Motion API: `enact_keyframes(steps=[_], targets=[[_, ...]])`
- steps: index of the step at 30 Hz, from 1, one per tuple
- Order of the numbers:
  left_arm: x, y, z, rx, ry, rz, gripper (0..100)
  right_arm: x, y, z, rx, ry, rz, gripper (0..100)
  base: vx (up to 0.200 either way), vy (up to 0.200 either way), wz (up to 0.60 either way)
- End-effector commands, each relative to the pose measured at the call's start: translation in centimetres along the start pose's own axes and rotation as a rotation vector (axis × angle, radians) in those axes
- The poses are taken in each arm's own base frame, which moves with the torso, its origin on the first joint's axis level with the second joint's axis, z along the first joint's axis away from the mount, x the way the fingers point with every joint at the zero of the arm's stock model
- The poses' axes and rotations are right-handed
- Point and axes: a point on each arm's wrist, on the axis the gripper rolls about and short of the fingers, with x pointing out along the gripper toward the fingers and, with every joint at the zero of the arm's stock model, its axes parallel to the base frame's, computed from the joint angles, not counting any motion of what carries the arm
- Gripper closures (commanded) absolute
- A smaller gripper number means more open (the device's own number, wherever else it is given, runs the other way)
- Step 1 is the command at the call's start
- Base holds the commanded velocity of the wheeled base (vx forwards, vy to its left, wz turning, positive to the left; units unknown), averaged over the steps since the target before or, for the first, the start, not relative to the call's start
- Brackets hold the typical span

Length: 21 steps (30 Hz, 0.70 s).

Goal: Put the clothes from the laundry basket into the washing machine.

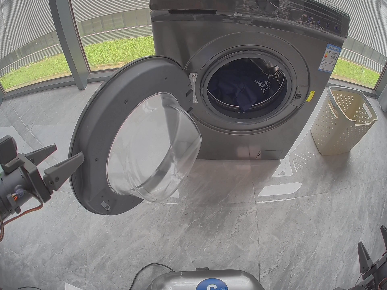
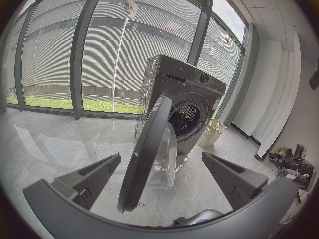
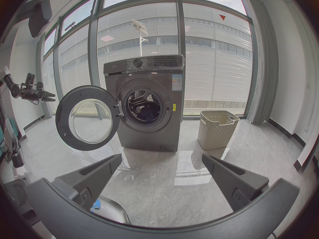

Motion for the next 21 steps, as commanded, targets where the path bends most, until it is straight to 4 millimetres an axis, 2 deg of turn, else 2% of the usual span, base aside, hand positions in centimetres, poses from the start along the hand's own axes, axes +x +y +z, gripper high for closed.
enact_keyframes(steps=[1, 11, 14, 19, 20, 21], targets=[[3.0, 0.8, -0.8, -0.014, 0.058, 0.003, 0, 0.0, 0.0, -0.5, -0.001, 0.001, 0.001, 0, 0.0, 0.0, 0.0], [4.9, 1.1, -0.7, -0.009, 0.077, -0.008, 0, 0.0, 0.0, -0.5, -0.001, 0.001, 0.002, 0, 0.0, 0.0, 0.0], [5.1, 0.0, -0.8, -0.01, 0.08, -0.075, 0, 0.0, 0.0, -0.5, -0.001, 0.001, 0.002, 0, 0.0, 0.0, 0.0], [4.6, -3.4, -0.5, -0.018, 0.069, -0.3, 0, 0.0, 0.0, -0.5, -0.001, 0.001, 0.002, 0, 0.0, 0.0, 0.0], [4.1, -4.8, -0.4, -0.05, 0.069, -0.375, 0, 0.0, 0.0, -0.5, -0.001, 0.001, 0.002, 0, 0.0, 0.0, 0.0], [4.1, -4.9, -0.4, -0.054, 0.07, -0.382, 0, 0.0, 0.0, -0.5, -0.001, 0.001, 0.002, 0, 0.0, 0.0, 0.0]])
